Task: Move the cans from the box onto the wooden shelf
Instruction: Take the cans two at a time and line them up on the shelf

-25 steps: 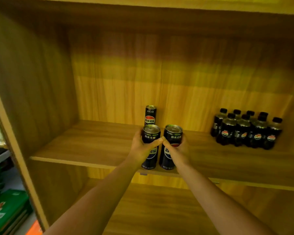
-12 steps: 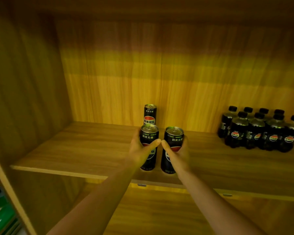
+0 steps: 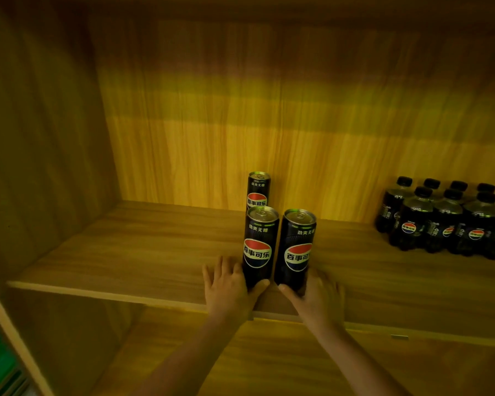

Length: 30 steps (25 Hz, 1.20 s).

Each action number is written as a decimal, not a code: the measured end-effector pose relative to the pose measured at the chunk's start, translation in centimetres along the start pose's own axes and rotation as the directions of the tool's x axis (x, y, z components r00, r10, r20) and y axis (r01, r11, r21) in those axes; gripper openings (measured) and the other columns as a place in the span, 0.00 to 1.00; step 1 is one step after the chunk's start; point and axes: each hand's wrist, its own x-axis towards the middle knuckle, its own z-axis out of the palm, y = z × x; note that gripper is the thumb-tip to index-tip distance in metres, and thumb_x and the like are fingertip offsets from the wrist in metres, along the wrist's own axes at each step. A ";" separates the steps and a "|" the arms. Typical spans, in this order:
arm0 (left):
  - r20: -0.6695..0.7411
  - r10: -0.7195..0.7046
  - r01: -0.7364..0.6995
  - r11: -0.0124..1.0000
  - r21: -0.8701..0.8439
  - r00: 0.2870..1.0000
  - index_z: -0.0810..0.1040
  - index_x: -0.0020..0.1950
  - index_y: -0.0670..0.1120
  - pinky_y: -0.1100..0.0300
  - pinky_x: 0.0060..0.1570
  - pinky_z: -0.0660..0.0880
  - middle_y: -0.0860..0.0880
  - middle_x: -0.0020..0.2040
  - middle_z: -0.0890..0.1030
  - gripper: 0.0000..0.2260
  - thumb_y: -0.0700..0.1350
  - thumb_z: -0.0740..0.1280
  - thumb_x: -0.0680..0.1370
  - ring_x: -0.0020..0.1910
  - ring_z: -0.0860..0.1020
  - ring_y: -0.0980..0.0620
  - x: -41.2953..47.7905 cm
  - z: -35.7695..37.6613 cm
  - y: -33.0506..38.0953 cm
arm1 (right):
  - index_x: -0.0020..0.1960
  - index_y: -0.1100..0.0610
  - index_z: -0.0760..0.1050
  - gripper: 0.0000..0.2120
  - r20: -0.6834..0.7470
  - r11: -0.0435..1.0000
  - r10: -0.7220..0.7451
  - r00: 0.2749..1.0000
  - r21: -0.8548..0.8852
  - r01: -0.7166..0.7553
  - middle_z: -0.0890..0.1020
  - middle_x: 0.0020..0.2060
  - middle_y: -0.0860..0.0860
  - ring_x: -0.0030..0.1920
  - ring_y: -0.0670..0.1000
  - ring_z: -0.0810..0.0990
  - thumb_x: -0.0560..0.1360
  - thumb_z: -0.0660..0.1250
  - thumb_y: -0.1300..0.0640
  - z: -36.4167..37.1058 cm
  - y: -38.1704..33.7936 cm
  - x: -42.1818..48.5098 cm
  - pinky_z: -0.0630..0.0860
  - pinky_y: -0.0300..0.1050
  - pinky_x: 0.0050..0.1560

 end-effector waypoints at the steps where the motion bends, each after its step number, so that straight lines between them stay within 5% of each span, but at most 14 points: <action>1: -0.003 0.002 -0.002 1.000 0.023 1.000 0.58 0.73 0.47 0.45 0.73 0.42 0.46 0.76 0.58 0.37 0.69 0.51 0.72 0.77 0.49 0.47 0.6 0.1 0.0 | 0.58 0.55 0.72 0.28 -0.004 0.999 -0.004 1.000 -0.040 0.004 0.78 0.57 0.52 0.60 0.53 0.74 0.68 0.63 0.35 0.1 -0.2 0.6 0.66 0.48 0.57; 8: 0.023 -0.038 0.036 0.995 0.093 0.999 0.58 0.73 0.45 0.44 0.73 0.50 0.44 0.75 0.60 0.37 0.69 0.49 0.73 0.76 0.53 0.44 6.6 1.1 -0.3 | 0.56 0.57 0.73 0.30 -0.017 0.983 0.041 0.999 -0.176 -0.044 0.80 0.55 0.54 0.59 0.55 0.76 0.67 0.64 0.34 3.0 -1.7 6.6 0.69 0.48 0.58; 16: 0.123 -0.092 0.082 0.994 0.078 0.988 0.48 0.76 0.51 0.43 0.73 0.44 0.44 0.78 0.49 0.38 0.70 0.49 0.72 0.76 0.45 0.42 9.5 1.7 -0.6 | 0.58 0.57 0.73 0.30 -0.016 0.995 0.098 0.995 -0.018 -0.098 0.79 0.57 0.56 0.61 0.58 0.73 0.67 0.65 0.35 5.7 -1.6 10.1 0.71 0.52 0.58; 30: -0.017 -0.152 0.153 0.987 0.057 0.988 0.68 0.67 0.47 0.42 0.69 0.57 0.41 0.70 0.67 0.38 0.72 0.57 0.67 0.70 0.61 0.40 9.9 2.0 0.1 | 0.59 0.61 0.67 0.32 -0.055 0.988 0.138 0.989 -0.062 -0.141 0.76 0.60 0.60 0.63 0.60 0.70 0.69 0.61 0.35 4.8 -2.3 8.7 0.67 0.53 0.61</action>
